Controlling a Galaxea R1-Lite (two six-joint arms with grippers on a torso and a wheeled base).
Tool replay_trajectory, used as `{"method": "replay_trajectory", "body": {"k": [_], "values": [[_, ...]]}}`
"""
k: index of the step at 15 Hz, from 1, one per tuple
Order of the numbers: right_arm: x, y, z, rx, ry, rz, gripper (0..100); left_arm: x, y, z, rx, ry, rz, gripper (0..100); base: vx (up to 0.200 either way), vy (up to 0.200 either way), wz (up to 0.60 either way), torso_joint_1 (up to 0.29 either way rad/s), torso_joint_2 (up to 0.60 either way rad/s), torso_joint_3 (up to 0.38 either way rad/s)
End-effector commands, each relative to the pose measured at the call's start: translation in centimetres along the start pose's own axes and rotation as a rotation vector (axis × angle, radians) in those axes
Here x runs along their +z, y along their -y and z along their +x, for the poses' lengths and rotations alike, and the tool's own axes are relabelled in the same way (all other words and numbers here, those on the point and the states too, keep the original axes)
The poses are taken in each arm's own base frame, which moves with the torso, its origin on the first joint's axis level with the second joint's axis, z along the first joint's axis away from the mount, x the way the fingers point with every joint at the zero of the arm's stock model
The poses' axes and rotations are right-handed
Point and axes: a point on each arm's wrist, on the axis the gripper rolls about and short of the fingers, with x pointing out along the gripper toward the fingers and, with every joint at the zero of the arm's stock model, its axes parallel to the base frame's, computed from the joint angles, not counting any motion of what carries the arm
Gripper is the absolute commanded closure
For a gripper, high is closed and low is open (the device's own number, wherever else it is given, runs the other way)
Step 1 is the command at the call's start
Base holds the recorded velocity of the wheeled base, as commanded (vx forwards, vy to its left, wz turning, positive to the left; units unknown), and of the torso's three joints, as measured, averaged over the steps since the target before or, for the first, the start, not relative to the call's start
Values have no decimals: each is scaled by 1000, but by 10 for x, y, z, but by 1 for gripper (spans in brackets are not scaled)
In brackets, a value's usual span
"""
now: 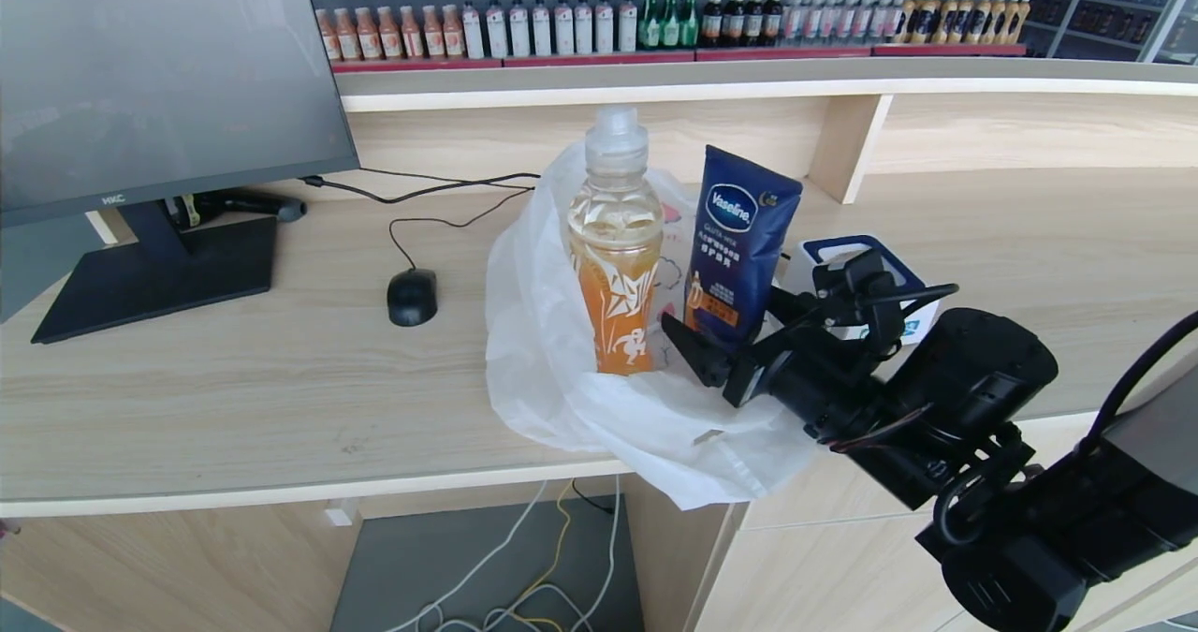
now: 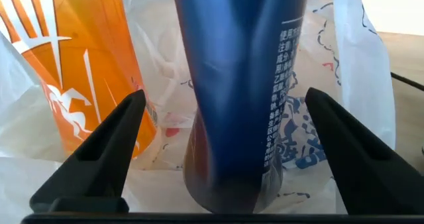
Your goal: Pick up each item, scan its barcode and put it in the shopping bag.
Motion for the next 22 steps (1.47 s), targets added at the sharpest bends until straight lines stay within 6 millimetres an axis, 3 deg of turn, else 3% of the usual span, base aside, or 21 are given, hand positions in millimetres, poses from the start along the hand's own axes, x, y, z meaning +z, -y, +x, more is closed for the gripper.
{"method": "replay_trajectory", "body": {"k": [1, 9, 15, 20, 22], "values": [[14, 0, -4, -4, 43, -2, 0, 0, 0, 0, -1, 0, 0, 0, 0, 0, 0, 0, 0, 0], [57, 3, -35, -24, 137, -11, 0, 0, 0, 0, -1, 0, 0, 0, 0, 0, 0, 0, 0, 0], [83, 4, -90, -46, 170, -19, 0, 0, 0, 0, -1, 0, 0, 0, 0, 0, 0, 0, 0, 0], [84, 1, -202, -151, 166, -30, 0, 0, 0, 0, -1, 0, 0, 0, 0, 0, 0, 0, 0, 0], [98, 3, -219, -263, 252, 29, 0, 0, 0, 0, -1, 0, 0, 0, 0, 0, 0, 0, 0, 0]]}}
